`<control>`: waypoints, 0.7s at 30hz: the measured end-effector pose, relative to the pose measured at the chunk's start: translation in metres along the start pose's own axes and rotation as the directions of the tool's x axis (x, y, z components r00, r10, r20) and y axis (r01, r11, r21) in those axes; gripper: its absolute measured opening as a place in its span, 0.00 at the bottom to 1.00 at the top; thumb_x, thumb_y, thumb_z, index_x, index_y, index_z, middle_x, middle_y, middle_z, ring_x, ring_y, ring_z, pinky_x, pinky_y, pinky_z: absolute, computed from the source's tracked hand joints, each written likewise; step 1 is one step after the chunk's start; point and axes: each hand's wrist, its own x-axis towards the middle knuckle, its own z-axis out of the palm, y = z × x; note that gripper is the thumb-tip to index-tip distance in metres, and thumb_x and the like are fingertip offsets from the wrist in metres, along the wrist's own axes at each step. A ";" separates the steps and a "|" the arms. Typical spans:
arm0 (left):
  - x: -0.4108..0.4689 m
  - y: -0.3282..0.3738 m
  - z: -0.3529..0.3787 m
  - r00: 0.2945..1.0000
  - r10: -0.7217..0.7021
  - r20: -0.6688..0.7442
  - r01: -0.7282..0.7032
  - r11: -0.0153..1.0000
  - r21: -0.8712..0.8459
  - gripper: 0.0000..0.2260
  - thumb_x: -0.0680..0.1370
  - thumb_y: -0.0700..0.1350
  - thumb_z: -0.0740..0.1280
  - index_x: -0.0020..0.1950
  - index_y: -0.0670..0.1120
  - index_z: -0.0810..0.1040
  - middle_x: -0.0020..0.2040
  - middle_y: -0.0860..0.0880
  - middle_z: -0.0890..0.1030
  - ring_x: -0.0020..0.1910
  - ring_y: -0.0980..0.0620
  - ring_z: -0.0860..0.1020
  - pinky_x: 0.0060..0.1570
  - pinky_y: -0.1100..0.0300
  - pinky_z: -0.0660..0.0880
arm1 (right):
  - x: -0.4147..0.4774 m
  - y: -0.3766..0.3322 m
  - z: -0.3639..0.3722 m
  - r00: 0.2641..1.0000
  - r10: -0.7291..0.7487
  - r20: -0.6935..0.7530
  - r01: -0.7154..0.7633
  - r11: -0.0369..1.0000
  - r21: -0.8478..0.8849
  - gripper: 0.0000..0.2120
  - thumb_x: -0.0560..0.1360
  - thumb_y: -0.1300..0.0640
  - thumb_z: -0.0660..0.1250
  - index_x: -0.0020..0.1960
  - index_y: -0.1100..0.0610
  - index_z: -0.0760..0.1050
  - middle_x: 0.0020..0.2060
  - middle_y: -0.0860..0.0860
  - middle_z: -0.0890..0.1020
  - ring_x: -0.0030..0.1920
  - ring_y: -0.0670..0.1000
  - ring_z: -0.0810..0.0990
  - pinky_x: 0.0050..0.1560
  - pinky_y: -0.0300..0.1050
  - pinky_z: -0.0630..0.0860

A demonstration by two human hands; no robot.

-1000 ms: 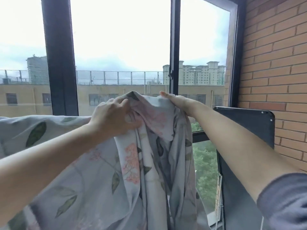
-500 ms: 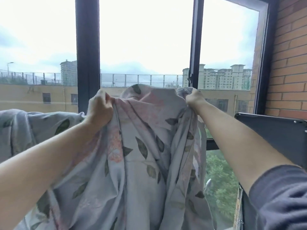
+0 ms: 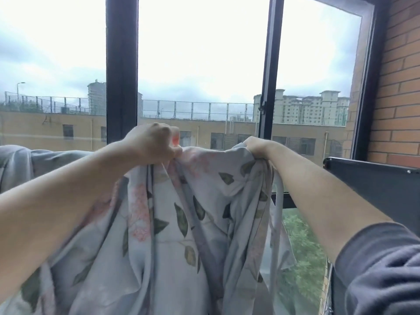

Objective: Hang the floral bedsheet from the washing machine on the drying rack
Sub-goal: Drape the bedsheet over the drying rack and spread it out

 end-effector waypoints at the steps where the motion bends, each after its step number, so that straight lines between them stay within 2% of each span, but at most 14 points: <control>1: 0.001 0.013 0.004 0.996 0.077 0.034 -0.077 0.997 0.020 0.16 0.74 0.63 0.61 0.54 0.53 0.72 0.48 0.53 0.78 0.44 0.51 0.77 0.38 0.58 0.74 | 0.000 0.001 -0.001 0.999 0.028 0.015 -0.027 0.999 -0.034 0.13 0.75 0.50 0.64 0.55 0.54 0.81 0.53 0.54 0.83 0.51 0.54 0.81 0.56 0.52 0.79; 2: 0.001 0.026 0.009 0.988 0.135 0.071 -0.140 0.988 0.059 0.20 0.73 0.66 0.60 0.57 0.54 0.70 0.50 0.54 0.77 0.44 0.52 0.77 0.37 0.59 0.73 | -0.001 0.001 -0.002 0.997 0.066 0.038 -0.064 0.997 -0.047 0.13 0.75 0.50 0.64 0.52 0.58 0.80 0.52 0.56 0.83 0.50 0.55 0.82 0.54 0.53 0.80; 4: 0.002 0.045 0.028 0.971 0.235 0.040 -0.238 0.953 0.188 0.18 0.76 0.63 0.59 0.58 0.52 0.69 0.49 0.52 0.77 0.44 0.50 0.77 0.36 0.58 0.69 | -0.005 0.003 -0.001 0.981 0.156 0.114 -0.161 0.986 0.036 0.17 0.76 0.45 0.63 0.51 0.58 0.77 0.50 0.58 0.83 0.48 0.58 0.82 0.52 0.55 0.80; 6: 0.004 0.050 0.040 0.959 0.266 -0.101 -0.236 0.943 0.234 0.13 0.80 0.57 0.55 0.53 0.49 0.71 0.42 0.50 0.78 0.41 0.47 0.77 0.37 0.57 0.67 | -0.012 0.005 -0.003 0.957 0.221 0.186 -0.246 0.961 0.124 0.27 0.76 0.34 0.57 0.62 0.55 0.73 0.55 0.59 0.81 0.50 0.60 0.82 0.51 0.56 0.80; 8: 0.008 0.046 0.042 0.967 0.191 -0.171 -0.166 0.974 0.152 0.13 0.82 0.54 0.54 0.47 0.48 0.73 0.39 0.48 0.77 0.40 0.46 0.78 0.38 0.56 0.66 | -0.022 0.010 -0.004 0.955 0.255 0.152 -0.277 0.949 0.149 0.36 0.75 0.30 0.47 0.72 0.53 0.65 0.64 0.59 0.75 0.57 0.62 0.79 0.53 0.54 0.75; 10: 0.014 0.042 0.043 0.987 0.074 -0.144 -0.072 0.997 0.019 0.15 0.82 0.52 0.55 0.48 0.46 0.77 0.43 0.43 0.80 0.41 0.43 0.77 0.39 0.56 0.67 | -0.030 0.019 -0.002 0.960 0.277 -0.030 -0.267 0.947 0.181 0.39 0.76 0.30 0.44 0.73 0.56 0.64 0.69 0.59 0.71 0.63 0.61 0.74 0.57 0.54 0.69; 11: 0.018 0.042 0.044 0.992 0.018 -0.123 -0.024 0.999 -0.042 0.15 0.82 0.51 0.55 0.49 0.45 0.78 0.45 0.42 0.81 0.42 0.43 0.77 0.40 0.55 0.68 | -0.035 0.027 0.001 0.948 0.278 -0.154 -0.247 0.950 0.189 0.38 0.76 0.30 0.44 0.71 0.56 0.67 0.68 0.59 0.71 0.62 0.60 0.74 0.57 0.53 0.69; 12: 0.022 0.040 0.044 0.993 -0.041 -0.111 0.031 0.996 -0.089 0.15 0.82 0.50 0.55 0.49 0.44 0.78 0.47 0.40 0.81 0.43 0.42 0.77 0.41 0.55 0.69 | -0.040 0.033 0.005 0.916 0.258 -0.306 -0.207 0.960 0.188 0.36 0.76 0.30 0.45 0.66 0.56 0.71 0.65 0.59 0.74 0.58 0.59 0.76 0.55 0.53 0.70; 14: 0.030 0.039 0.045 0.986 -0.150 -0.076 0.136 0.978 -0.159 0.16 0.82 0.49 0.55 0.49 0.42 0.78 0.49 0.40 0.80 0.44 0.42 0.75 0.43 0.54 0.70 | -0.054 0.046 0.020 0.782 0.168 -0.600 -0.090 0.983 0.159 0.29 0.76 0.33 0.50 0.54 0.57 0.72 0.54 0.56 0.78 0.49 0.56 0.76 0.44 0.48 0.71; 15: 0.033 0.039 0.045 0.981 -0.189 -0.046 0.179 0.969 -0.172 0.16 0.82 0.49 0.54 0.49 0.42 0.78 0.49 0.40 0.79 0.44 0.43 0.73 0.43 0.53 0.70 | -0.063 0.052 0.030 0.736 0.140 -0.663 -0.041 0.986 0.163 0.25 0.77 0.36 0.53 0.51 0.58 0.71 0.49 0.54 0.77 0.46 0.56 0.76 0.40 0.46 0.69; 16: 0.035 0.041 0.045 0.976 -0.216 -0.021 0.209 0.962 -0.175 0.16 0.82 0.48 0.55 0.50 0.42 0.78 0.49 0.40 0.78 0.44 0.43 0.73 0.44 0.53 0.70 | -0.072 0.055 0.040 0.742 0.136 -0.656 -0.007 0.981 0.195 0.23 0.77 0.37 0.54 0.51 0.58 0.70 0.46 0.54 0.77 0.45 0.55 0.77 0.38 0.45 0.68; 17: 0.036 0.042 0.045 0.973 -0.229 -0.003 0.225 0.958 -0.176 0.15 0.82 0.47 0.55 0.50 0.42 0.79 0.50 0.40 0.78 0.45 0.43 0.73 0.45 0.52 0.70 | -0.078 0.058 0.052 0.789 0.148 -0.596 0.011 0.967 0.256 0.24 0.77 0.36 0.55 0.52 0.58 0.70 0.45 0.54 0.78 0.45 0.55 0.78 0.36 0.45 0.68; 19: 0.038 0.046 0.047 0.972 -0.233 0.017 0.232 0.957 -0.175 0.14 0.80 0.46 0.56 0.49 0.42 0.79 0.52 0.38 0.78 0.48 0.40 0.75 0.46 0.52 0.71 | -0.091 0.061 0.075 0.895 0.195 -0.402 0.004 0.897 0.443 0.29 0.74 0.33 0.56 0.58 0.57 0.70 0.49 0.54 0.79 0.47 0.55 0.80 0.39 0.45 0.74; 21: 0.038 0.050 0.048 0.973 -0.231 0.021 0.231 0.958 -0.172 0.12 0.80 0.45 0.56 0.48 0.42 0.78 0.53 0.37 0.78 0.51 0.39 0.76 0.48 0.51 0.71 | -0.102 0.061 0.097 0.955 0.242 -0.173 -0.085 0.778 0.623 0.30 0.72 0.32 0.61 0.63 0.54 0.70 0.52 0.53 0.80 0.49 0.53 0.81 0.42 0.47 0.79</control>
